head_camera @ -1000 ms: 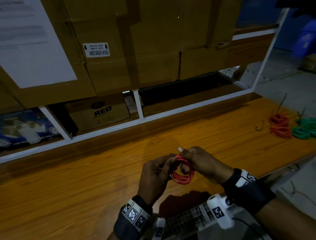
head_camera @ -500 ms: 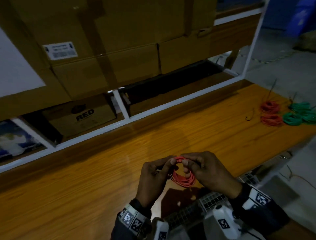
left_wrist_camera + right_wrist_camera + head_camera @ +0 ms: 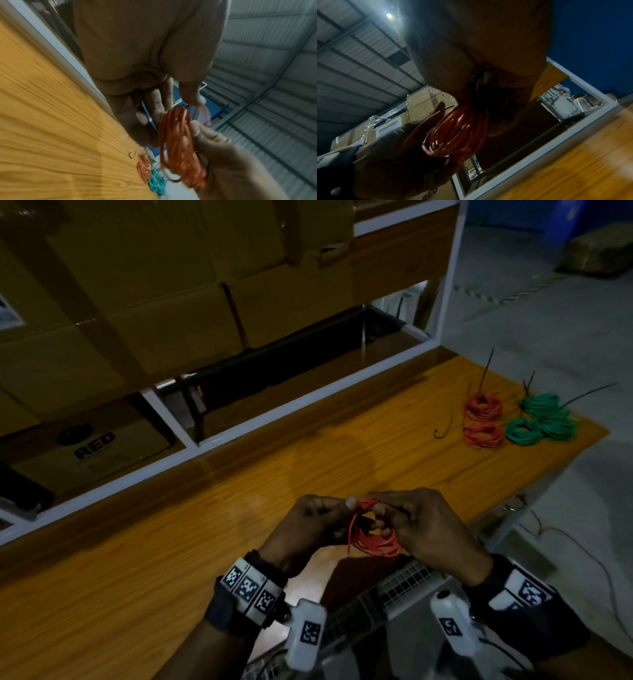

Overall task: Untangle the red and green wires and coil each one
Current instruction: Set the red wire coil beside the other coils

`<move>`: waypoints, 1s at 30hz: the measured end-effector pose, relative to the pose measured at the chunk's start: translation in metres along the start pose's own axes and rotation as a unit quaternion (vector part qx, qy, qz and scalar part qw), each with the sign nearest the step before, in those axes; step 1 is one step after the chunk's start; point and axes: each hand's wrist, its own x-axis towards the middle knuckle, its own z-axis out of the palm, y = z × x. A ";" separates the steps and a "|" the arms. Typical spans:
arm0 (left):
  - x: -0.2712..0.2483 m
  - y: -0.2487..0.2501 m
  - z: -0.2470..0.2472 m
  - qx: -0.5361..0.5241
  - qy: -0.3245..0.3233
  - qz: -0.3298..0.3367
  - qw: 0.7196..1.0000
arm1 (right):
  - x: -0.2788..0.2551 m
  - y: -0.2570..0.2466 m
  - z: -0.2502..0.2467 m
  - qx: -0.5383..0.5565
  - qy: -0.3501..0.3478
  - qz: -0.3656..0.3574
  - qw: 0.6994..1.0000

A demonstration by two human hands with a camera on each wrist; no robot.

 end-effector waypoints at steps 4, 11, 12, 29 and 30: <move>0.015 0.009 -0.011 0.066 -0.020 0.009 0.998 | 0.013 0.004 -0.003 -0.034 0.001 -0.003 0.999; 0.032 0.026 -0.037 0.106 -0.093 0.059 0.988 | 0.028 -0.012 0.007 -0.114 0.034 -0.028 0.993; 0.036 0.025 -0.039 0.094 -0.108 0.067 0.987 | 0.030 -0.014 0.006 -0.137 0.042 -0.037 0.989; 0.115 -0.001 -0.074 0.009 0.141 0.206 0.968 | 0.120 0.018 -0.030 -0.054 0.143 0.038 0.988; 0.124 0.001 -0.079 0.013 0.161 0.200 0.966 | 0.128 0.036 -0.044 -0.037 0.180 0.069 0.981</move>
